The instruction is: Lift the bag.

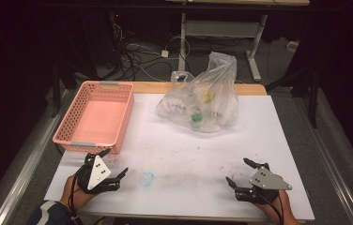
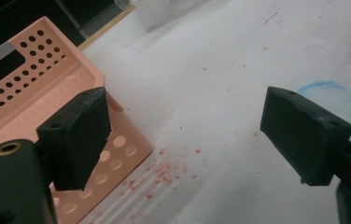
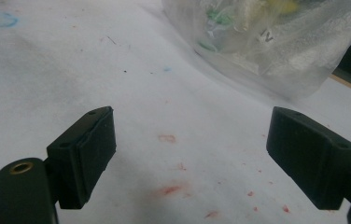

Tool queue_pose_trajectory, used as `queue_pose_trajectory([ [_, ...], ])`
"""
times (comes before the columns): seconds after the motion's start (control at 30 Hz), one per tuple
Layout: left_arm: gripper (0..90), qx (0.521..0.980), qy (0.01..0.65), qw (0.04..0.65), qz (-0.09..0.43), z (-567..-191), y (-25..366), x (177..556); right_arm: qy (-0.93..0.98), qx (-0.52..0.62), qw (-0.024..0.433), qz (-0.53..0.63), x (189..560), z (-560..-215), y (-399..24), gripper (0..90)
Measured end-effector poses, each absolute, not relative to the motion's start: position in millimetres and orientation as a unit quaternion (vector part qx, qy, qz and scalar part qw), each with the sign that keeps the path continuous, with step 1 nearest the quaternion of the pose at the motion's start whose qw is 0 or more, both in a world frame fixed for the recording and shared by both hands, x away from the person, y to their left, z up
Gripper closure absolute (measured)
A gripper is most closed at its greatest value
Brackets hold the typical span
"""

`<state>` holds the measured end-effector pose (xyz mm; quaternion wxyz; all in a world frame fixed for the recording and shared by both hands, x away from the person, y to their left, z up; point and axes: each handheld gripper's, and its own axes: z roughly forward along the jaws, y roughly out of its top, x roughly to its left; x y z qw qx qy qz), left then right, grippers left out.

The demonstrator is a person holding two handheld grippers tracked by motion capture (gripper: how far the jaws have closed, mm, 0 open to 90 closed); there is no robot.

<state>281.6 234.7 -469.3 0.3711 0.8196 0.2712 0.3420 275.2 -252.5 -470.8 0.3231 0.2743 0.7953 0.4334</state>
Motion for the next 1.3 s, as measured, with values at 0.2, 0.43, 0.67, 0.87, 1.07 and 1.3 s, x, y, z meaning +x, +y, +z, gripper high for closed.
queue_pose_trajectory([
  [0.2,16.0,0.821,0.270,0.370,0.341,-469.4,235.3,280.6,0.794,0.273,0.325,0.436,272.4,-468.2,-251.8,16.3],
  [0.43,16.0,0.826,0.268,0.364,0.338,-470.5,235.0,283.1,0.792,0.276,0.325,0.437,274.4,-467.9,-253.6,16.3],
  [0.67,16.0,0.829,0.264,0.358,0.338,-470.9,233.6,283.1,0.787,0.279,0.328,0.441,274.2,-466.0,-256.2,16.3],
  [0.87,15.9,0.829,0.265,0.357,0.338,-471.1,234.4,282.2,0.786,0.277,0.330,0.444,274.9,-464.4,-255.9,16.3],
  [1.07,16.0,0.831,0.264,0.356,0.337,-471.2,233.9,283.3,0.786,0.275,0.330,0.443,274.8,-464.6,-255.9,16.3],
  [1.3,15.9,0.834,0.262,0.354,0.332,-472.0,232.4,286.9,0.786,0.278,0.333,0.441,276.1,-465.1,-257.9,16.3],
])
